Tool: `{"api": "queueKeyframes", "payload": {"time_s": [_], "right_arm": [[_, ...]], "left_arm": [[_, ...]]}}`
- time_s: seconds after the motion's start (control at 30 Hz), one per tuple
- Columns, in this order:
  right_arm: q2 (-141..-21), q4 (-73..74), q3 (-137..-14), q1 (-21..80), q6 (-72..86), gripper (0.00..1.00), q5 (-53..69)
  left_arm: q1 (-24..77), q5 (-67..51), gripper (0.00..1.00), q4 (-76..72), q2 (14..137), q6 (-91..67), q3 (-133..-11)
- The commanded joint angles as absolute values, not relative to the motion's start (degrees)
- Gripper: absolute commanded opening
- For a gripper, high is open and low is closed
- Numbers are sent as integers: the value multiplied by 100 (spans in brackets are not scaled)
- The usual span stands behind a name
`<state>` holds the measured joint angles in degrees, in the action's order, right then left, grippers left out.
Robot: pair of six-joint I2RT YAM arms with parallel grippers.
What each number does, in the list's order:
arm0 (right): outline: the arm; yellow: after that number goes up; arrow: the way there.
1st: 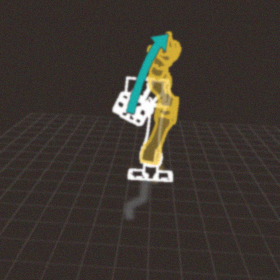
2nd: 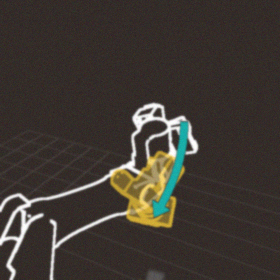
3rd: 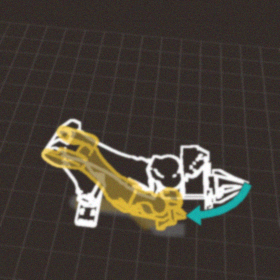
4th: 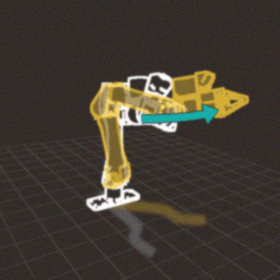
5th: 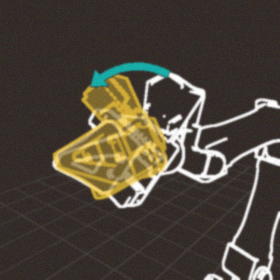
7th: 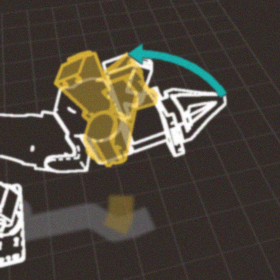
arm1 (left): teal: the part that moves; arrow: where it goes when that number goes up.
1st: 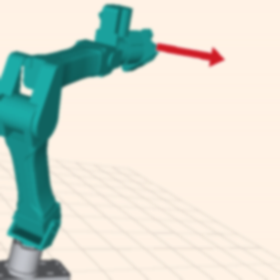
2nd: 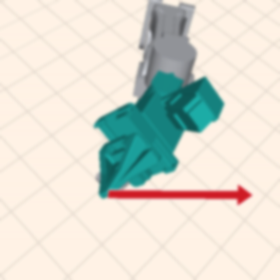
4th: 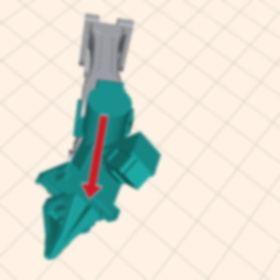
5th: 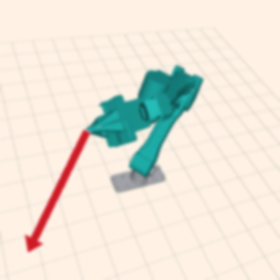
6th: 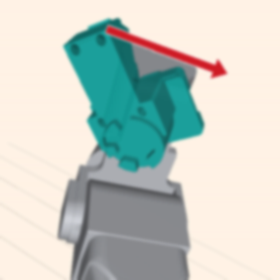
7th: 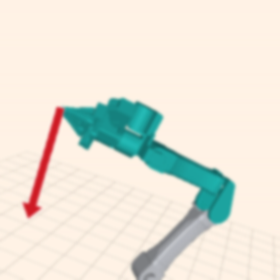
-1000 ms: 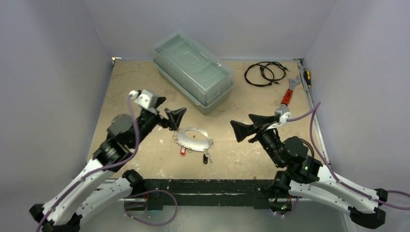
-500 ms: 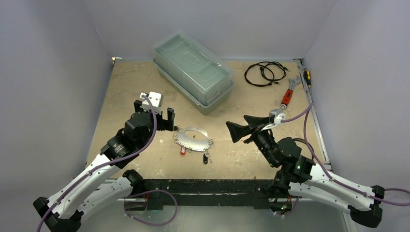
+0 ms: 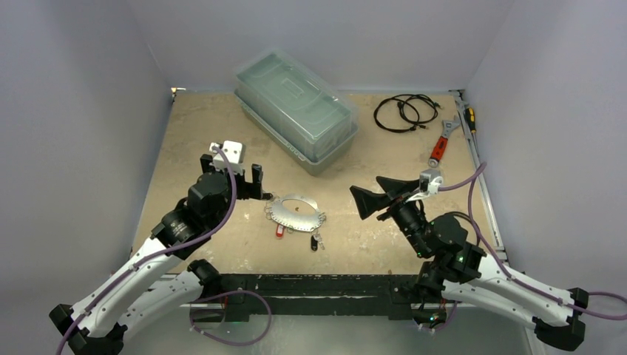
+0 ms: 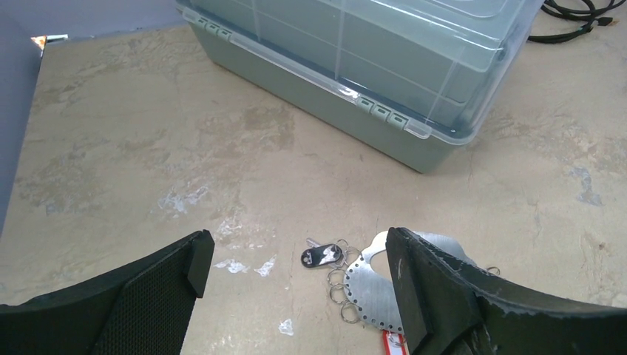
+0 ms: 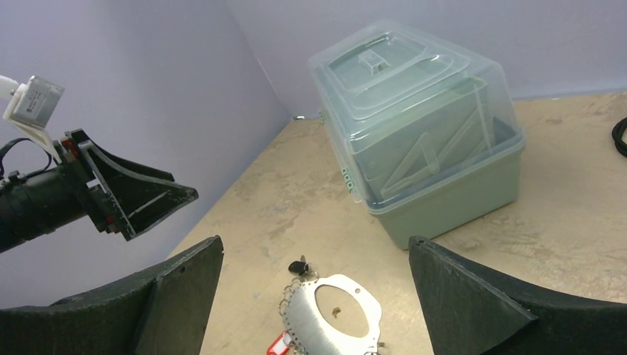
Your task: Put the keys on the keyring
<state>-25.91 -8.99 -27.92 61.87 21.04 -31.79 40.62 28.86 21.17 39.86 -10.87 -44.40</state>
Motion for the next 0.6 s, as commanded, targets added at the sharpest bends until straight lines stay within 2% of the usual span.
{"api": "queueKeyframes", "payload": {"time_s": [0.0,0.27,0.57], "right_arm": [[-2486,-959,-2803,6205,2175,99,-3155],[-2339,-471,-2918,6205,2409,99,-3243],[-2020,-1070,-2583,6208,2216,99,-2863]], "left_arm": [[4059,3027,90,2096,3925,-1009,-4591],[4055,3064,89,2083,3878,-976,-4569],[4058,2999,89,2048,3857,-958,-4548]]}}
